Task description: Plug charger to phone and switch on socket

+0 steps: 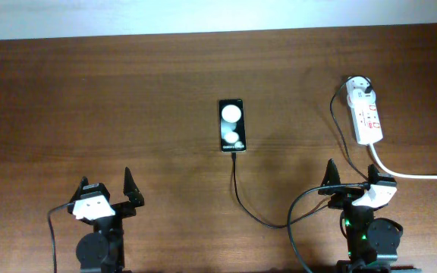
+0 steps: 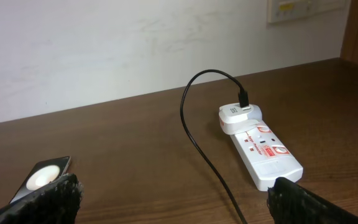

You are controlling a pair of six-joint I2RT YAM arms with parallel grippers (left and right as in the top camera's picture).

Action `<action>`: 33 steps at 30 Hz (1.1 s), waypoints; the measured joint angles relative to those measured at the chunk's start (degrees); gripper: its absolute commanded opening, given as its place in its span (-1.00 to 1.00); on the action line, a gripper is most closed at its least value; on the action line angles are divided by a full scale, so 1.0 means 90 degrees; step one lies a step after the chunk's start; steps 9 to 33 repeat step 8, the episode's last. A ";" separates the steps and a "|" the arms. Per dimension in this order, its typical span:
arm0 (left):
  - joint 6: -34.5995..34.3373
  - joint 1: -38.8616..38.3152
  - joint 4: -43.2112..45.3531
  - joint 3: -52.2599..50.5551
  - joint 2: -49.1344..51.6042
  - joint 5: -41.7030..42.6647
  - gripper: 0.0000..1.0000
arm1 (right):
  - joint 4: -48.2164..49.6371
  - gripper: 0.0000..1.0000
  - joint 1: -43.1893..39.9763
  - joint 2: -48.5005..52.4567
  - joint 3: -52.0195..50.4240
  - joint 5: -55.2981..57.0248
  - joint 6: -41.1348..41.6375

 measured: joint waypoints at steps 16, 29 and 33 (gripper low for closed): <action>0.0000 0.0000 0.0000 0.0000 0.0000 0.0000 0.98 | 0.0000 0.97 0.0000 0.0000 0.0000 0.0002 0.0000; 0.0000 0.0000 0.0000 0.0000 0.0000 0.0000 0.98 | 0.0000 0.97 0.0000 0.0000 0.0000 0.0002 0.0000; 0.0000 0.0000 0.0000 0.0000 0.0000 0.0000 0.98 | 0.0000 0.97 0.0000 0.0000 0.0000 0.0002 0.0000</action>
